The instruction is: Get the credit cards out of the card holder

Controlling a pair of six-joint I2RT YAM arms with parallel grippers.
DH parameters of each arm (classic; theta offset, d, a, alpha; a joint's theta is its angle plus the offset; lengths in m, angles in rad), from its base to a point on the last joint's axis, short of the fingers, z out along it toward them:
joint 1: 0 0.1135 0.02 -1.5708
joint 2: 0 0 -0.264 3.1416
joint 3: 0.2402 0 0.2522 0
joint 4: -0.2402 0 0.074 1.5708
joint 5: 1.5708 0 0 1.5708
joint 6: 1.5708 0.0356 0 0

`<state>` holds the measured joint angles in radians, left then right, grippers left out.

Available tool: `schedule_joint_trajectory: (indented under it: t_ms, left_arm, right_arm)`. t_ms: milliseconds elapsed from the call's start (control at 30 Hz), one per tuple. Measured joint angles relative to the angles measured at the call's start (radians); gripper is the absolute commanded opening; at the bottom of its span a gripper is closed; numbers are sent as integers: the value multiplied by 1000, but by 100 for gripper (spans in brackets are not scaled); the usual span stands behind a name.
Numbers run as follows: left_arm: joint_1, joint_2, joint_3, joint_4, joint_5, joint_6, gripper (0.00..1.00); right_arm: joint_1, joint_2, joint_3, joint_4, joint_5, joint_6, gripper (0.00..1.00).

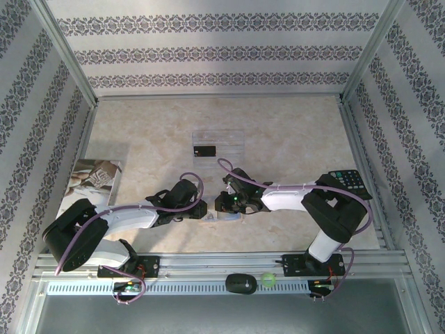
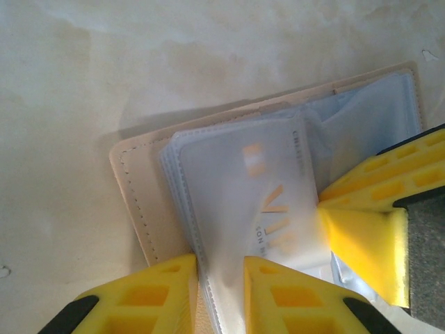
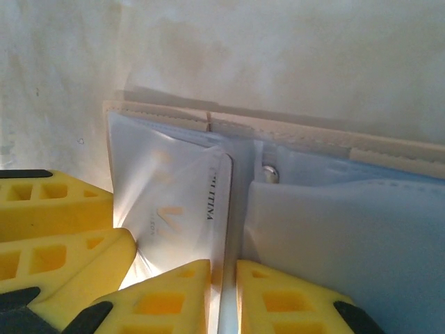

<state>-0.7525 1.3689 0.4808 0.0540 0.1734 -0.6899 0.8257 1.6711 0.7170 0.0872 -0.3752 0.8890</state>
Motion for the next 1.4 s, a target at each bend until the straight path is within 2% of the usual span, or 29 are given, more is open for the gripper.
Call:
schedule_joint_trajectory:
  t_ms: [300,467,567,700,833,1067,1233,1400]
  left_arm:
    - [9,11,0,14,10,0,24]
    - [14,13,0,16,10,0,24]
    - [16,14,0,19,6,0,24]
    - [17,14,0,19,5,0,32]
    - [17,10,0,23,9,0,38]
    - [20,7,-8,37,14,0,39]
    - [21,10,-10,44,18,0,39]
    - [21,10,-10,45,18,0,39]
  right_arm:
    - [-26,17,-6,47,-69,23,20]
    - [-34,30,-6,62,-87,36,13]
    - [-34,35,-6,71,-87,41,1]
    - [-34,33,-7,71,-78,51,0]
    - [-23,9,-7,43,-29,51,0]
    - [14,-127,-3,-145,167,20,0]
    - [23,-148,-1,-232,253,8,0]
    - [23,-150,1,-258,281,-27,20]
